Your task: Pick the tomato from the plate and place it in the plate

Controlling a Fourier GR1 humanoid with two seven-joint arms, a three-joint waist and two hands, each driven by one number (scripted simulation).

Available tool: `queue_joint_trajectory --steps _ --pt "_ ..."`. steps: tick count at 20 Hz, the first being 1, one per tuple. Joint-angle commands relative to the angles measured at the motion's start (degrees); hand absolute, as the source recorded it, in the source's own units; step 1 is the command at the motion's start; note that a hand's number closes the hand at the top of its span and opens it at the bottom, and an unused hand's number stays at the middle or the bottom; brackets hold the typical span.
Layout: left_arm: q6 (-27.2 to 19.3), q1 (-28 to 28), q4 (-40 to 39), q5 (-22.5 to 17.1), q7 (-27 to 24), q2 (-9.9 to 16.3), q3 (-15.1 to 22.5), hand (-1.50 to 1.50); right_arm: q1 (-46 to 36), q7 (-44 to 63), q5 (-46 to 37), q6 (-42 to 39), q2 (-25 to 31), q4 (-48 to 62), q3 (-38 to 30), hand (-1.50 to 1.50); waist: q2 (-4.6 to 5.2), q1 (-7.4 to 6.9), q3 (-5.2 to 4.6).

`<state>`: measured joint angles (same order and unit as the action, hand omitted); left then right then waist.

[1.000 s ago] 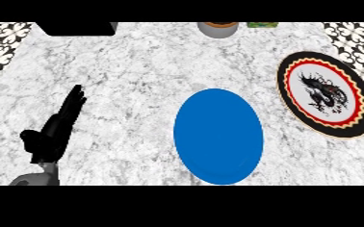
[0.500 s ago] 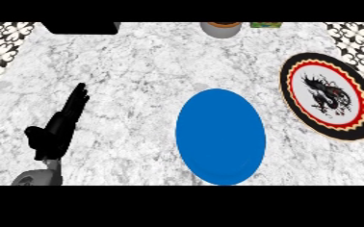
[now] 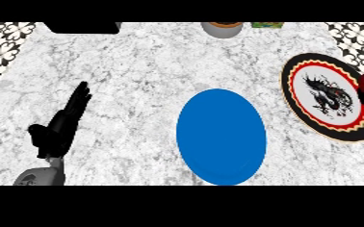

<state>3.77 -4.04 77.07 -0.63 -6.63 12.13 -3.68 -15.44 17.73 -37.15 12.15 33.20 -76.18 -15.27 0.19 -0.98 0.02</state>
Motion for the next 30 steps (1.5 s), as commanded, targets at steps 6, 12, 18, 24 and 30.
queue_joint_trajectory --steps 6,12,18,24,30 --pt "-1.3 -0.5 0.8 1.5 1.6 -1.2 0.7 0.0 -11.0 -3.5 0.5 15.1 -9.1 19.5 -4.1 -1.5 0.13 -0.05 0.07" --pt "-0.5 -2.1 0.7 0.9 2.0 -0.9 -0.4 0.0 -19.6 -4.8 2.0 16.6 -8.9 33.9 -6.1 -1.5 0.05 0.08 0.04" --pt "0.3 -0.2 1.1 1.0 1.5 -0.1 -0.9 0.0 -20.0 -14.8 11.5 19.9 -6.8 32.9 -14.2 -1.5 -0.06 0.47 0.08" --pt "0.5 -0.2 -0.6 0.2 0.1 -0.7 -1.9 0.0 -13.5 -24.9 26.8 13.9 -7.6 26.2 -24.1 -1.5 -0.31 1.81 0.07" --pt "1.8 1.6 -0.4 -0.2 -1.3 0.2 -2.7 0.0 0.0 -34.2 37.4 1.5 -4.8 23.4 -31.7 -1.5 -0.31 1.77 0.02"
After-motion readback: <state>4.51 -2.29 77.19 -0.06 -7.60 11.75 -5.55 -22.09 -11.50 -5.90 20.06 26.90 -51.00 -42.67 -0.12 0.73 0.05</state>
